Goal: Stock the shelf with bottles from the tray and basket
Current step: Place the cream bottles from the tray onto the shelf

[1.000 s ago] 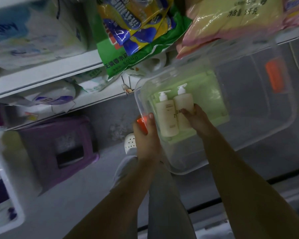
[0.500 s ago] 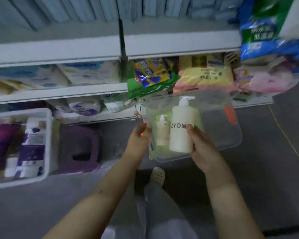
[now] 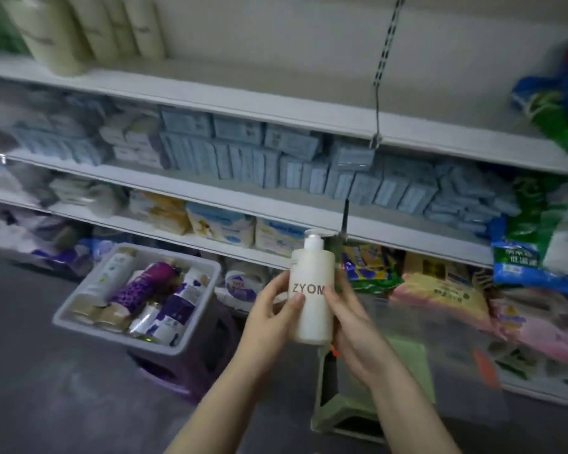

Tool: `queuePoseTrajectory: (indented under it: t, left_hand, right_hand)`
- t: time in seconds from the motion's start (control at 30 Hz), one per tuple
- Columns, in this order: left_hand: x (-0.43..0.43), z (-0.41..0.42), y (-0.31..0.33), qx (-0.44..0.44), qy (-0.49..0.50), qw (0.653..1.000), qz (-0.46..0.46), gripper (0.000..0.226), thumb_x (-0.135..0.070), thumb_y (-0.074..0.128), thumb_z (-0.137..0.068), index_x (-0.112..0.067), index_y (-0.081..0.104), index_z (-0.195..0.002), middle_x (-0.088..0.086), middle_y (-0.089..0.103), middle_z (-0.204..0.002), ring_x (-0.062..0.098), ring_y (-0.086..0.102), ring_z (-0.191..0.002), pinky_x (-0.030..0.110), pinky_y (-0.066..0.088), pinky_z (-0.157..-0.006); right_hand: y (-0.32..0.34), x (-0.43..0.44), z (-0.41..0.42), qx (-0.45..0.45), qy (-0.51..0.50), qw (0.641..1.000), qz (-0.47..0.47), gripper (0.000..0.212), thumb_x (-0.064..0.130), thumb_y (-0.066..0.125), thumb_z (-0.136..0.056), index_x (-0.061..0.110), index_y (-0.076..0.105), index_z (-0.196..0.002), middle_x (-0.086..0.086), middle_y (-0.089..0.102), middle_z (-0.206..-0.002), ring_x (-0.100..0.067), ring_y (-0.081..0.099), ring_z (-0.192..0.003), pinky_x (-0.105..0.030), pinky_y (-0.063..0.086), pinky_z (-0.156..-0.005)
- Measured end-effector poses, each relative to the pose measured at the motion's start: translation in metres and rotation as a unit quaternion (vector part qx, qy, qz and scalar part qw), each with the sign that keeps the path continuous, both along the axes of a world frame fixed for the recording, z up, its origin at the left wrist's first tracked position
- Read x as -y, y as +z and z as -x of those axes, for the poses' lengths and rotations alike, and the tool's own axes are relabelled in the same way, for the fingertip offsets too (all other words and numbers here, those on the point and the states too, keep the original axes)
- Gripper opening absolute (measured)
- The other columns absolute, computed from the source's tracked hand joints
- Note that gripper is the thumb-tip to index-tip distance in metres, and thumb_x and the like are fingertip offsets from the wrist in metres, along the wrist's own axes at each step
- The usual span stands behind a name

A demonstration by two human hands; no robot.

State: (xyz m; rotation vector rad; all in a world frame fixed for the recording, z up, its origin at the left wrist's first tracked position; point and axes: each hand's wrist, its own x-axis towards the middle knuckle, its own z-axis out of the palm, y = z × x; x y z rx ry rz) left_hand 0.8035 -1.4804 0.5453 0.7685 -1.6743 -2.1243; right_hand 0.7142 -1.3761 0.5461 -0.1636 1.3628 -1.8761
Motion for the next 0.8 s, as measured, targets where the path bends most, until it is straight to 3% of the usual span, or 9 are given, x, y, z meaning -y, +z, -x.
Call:
queuePoseTrajectory:
  t: [0.13, 0.27, 0.37, 0.47, 0.57, 0.63, 0.7, 0.8]
  left_hand:
    - [0.054, -0.060, 0.019, -0.043, 0.041, 0.998, 0.003, 0.053, -0.031, 0.068, -0.077, -0.032, 0.057, -0.128, -0.001, 0.066, -0.124, 0.017, 0.063, -0.113, 0.040, 0.051, -0.098]
    - [0.111, -0.131, 0.040, -0.075, 0.072, 0.995, 0.008, 0.052, -0.025, 0.072, -0.083, -0.031, 0.053, -0.131, 0.001, 0.063, -0.128, 0.014, 0.065, -0.110, 0.027, 0.055, -0.081]
    - [0.153, -0.181, 0.055, -0.096, 0.072, 0.993, 0.021, 0.050, -0.013, 0.062, -0.088, -0.023, 0.050, -0.136, 0.004, 0.064, -0.126, 0.014, 0.066, -0.105, 0.023, 0.055, -0.075]
    - [0.192, -0.217, 0.068, -0.099, 0.072, 0.992, 0.036, 0.054, -0.029, 0.067, -0.080, -0.033, 0.054, -0.132, 0.004, 0.067, -0.119, 0.019, 0.066, -0.106, 0.026, 0.055, -0.073]
    - [0.224, -0.235, 0.078, -0.094, 0.076, 0.992, 0.034, 0.058, -0.031, 0.068, -0.078, -0.031, 0.053, -0.134, 0.009, 0.067, -0.118, 0.026, 0.066, -0.105, 0.024, 0.054, -0.064]
    - [0.246, -0.240, 0.083, -0.097, 0.066, 0.993, 0.032, 0.054, -0.028, 0.072, -0.083, -0.029, 0.054, -0.134, 0.015, 0.067, -0.116, 0.027, 0.067, -0.102, 0.035, 0.058, -0.068]
    - [0.272, -0.240, 0.087, -0.097, 0.053, 0.993, 0.032, 0.049, -0.028, 0.070, -0.085, -0.029, 0.056, -0.132, 0.013, 0.068, -0.116, 0.031, 0.067, -0.100, 0.048, 0.056, -0.082]
    - [0.313, -0.230, 0.100, -0.112, 0.060, 0.990, 0.061, 0.042, -0.020, 0.061, -0.093, -0.026, 0.053, -0.134, -0.004, 0.064, -0.123, 0.016, 0.065, -0.103, 0.026, 0.053, -0.079]
  right_hand:
    - [0.023, 0.059, -0.049, -0.034, 0.021, 0.999, 0.029, 0.054, 0.031, 0.058, -0.083, 0.027, 0.048, -0.136, -0.006, 0.067, -0.124, -0.024, 0.064, -0.115, -0.045, 0.052, -0.095]
    - [0.044, 0.119, -0.110, -0.075, 0.088, 0.993, 0.029, 0.052, 0.032, 0.061, -0.083, 0.031, 0.050, -0.134, -0.002, 0.069, -0.121, -0.022, 0.066, -0.111, -0.038, 0.057, -0.081]
    - [0.058, 0.161, -0.152, -0.078, 0.120, 0.989, 0.035, 0.058, 0.028, 0.067, -0.078, 0.029, 0.050, -0.133, -0.006, 0.070, -0.118, -0.026, 0.067, -0.108, -0.048, 0.055, -0.087]
    - [0.071, 0.198, -0.186, -0.064, 0.134, 0.988, 0.041, 0.050, 0.023, 0.065, -0.080, 0.017, 0.054, -0.129, -0.010, 0.071, -0.115, -0.029, 0.067, -0.107, -0.052, 0.052, -0.093]
    - [0.083, 0.229, -0.206, -0.059, 0.144, 0.987, 0.035, 0.048, 0.025, 0.065, -0.080, 0.012, 0.058, -0.125, -0.011, 0.071, -0.114, -0.028, 0.069, -0.104, -0.046, 0.056, -0.084]
    - [0.089, 0.249, -0.210, -0.060, 0.141, 0.988, 0.031, 0.044, 0.025, 0.065, -0.080, 0.015, 0.060, -0.123, -0.010, 0.072, -0.112, -0.027, 0.070, -0.100, -0.041, 0.058, -0.074]
    - [0.093, 0.269, -0.209, -0.053, 0.125, 0.990, 0.035, 0.045, 0.024, 0.066, -0.078, 0.015, 0.060, -0.122, -0.011, 0.072, -0.112, -0.028, 0.070, -0.100, -0.042, 0.059, -0.074]
    - [0.097, 0.300, -0.197, -0.064, 0.091, 0.993, 0.044, 0.058, 0.029, 0.076, -0.071, 0.011, 0.060, -0.124, -0.011, 0.071, -0.115, -0.029, 0.068, -0.105, -0.048, 0.056, -0.088]
